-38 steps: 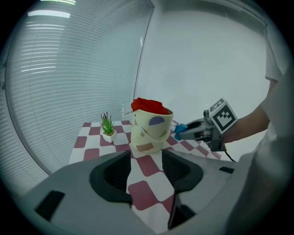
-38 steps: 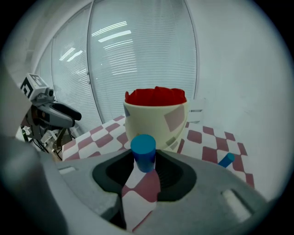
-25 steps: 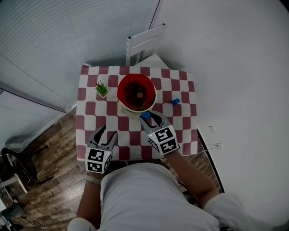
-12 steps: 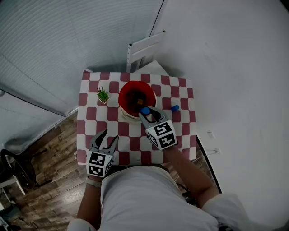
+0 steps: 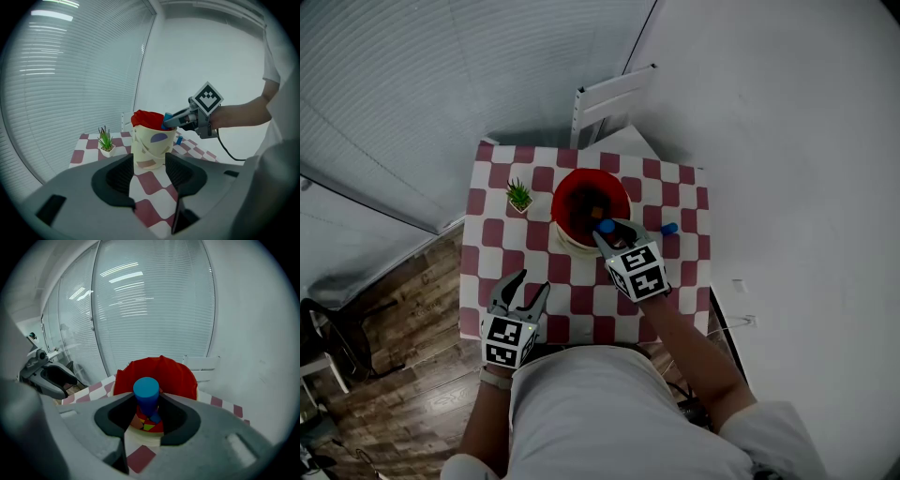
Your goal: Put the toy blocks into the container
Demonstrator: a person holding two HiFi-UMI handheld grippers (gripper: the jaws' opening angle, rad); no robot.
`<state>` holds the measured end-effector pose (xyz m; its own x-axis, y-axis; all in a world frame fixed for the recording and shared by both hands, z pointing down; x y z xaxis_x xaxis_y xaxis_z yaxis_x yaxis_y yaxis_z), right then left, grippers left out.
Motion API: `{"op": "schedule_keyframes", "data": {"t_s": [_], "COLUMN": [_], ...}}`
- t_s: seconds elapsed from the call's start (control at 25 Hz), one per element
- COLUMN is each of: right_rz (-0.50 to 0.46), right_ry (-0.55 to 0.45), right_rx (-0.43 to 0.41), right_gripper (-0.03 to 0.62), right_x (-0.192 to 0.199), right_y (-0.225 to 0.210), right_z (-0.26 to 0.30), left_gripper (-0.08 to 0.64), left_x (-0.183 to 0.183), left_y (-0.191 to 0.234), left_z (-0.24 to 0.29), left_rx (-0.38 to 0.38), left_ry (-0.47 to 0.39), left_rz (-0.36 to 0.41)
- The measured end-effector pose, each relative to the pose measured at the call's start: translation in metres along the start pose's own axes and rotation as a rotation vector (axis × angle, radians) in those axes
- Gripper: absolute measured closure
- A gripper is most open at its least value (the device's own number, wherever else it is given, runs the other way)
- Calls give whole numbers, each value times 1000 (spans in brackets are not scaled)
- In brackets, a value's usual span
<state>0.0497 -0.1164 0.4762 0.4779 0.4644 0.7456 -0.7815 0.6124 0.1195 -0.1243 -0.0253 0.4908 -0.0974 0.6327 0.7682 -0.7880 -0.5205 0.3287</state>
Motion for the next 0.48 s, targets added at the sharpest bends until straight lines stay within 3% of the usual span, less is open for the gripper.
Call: {"op": "schedule_keyframes", "data": {"t_s": [0.48], "right_rz": [-13], "right_ry": [5], "right_rx": [-11], "right_gripper": [440], "right_x": [2], "right_y": [1], "right_z": [6], "left_gripper": [365], "left_x": [6], "left_y": [1], "left_z": [1], "left_rx": [-6], "left_ry": [17], "left_rz": [-12]}}
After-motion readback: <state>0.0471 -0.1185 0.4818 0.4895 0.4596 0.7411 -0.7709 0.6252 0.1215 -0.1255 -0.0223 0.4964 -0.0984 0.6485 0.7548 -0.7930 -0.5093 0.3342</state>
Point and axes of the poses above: the fingertips, and each gripper's own axes: z forward along the fingers, y to its left, x out of its underside, the point moved 3 cm from there along -z, backward along the fingers, and after that the axes turned 10 degrees about -z, right-handed, at the moved point
